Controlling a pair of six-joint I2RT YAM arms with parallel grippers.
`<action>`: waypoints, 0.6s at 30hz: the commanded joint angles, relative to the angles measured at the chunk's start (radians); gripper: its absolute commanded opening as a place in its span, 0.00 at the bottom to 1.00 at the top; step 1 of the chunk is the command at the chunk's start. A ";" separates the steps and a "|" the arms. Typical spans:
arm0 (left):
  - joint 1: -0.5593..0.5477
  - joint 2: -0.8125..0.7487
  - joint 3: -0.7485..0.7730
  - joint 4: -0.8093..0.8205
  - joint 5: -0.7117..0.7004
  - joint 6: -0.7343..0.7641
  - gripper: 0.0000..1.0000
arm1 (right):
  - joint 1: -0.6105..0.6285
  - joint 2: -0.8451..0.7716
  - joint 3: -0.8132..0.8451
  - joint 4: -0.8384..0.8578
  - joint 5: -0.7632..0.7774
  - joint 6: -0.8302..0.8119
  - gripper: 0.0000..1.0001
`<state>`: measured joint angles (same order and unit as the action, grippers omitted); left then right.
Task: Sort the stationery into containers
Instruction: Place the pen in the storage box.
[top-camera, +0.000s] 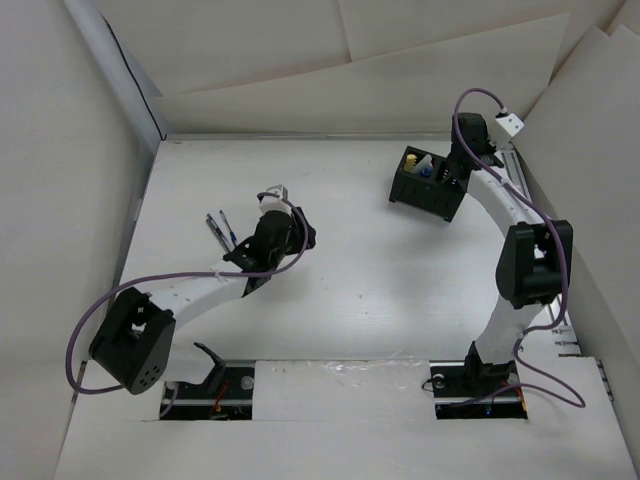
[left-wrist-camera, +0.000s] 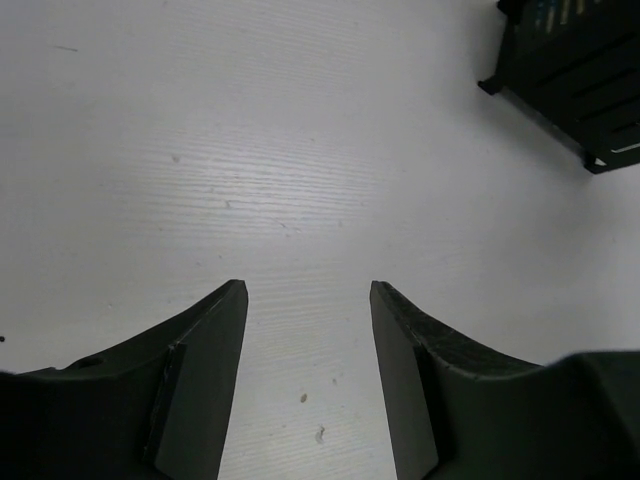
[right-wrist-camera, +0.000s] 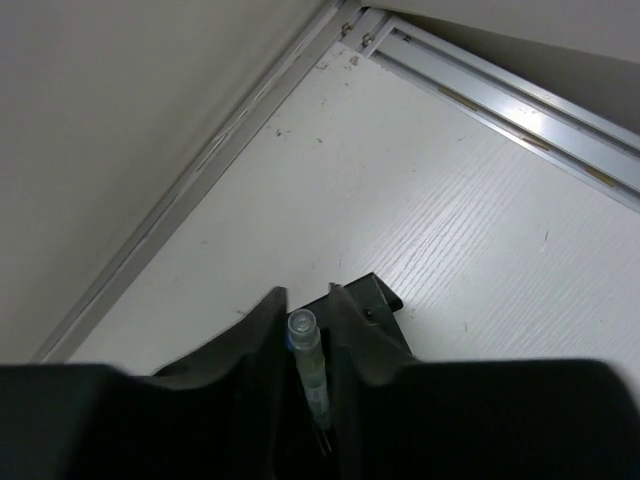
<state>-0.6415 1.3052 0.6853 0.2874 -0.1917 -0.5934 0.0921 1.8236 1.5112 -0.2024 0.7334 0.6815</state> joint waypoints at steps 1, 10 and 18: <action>-0.001 0.043 0.075 -0.076 -0.118 -0.029 0.48 | 0.020 -0.013 0.060 -0.006 0.035 -0.008 0.36; 0.147 0.097 0.106 -0.209 -0.186 -0.109 0.47 | 0.041 -0.231 -0.063 -0.017 -0.064 0.056 0.73; 0.189 0.062 0.106 -0.326 -0.304 -0.164 0.35 | 0.205 -0.622 -0.452 0.129 -0.189 0.099 0.15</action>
<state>-0.4480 1.4033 0.7544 0.0319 -0.4236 -0.7254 0.2348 1.2861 1.1408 -0.1524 0.6243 0.7559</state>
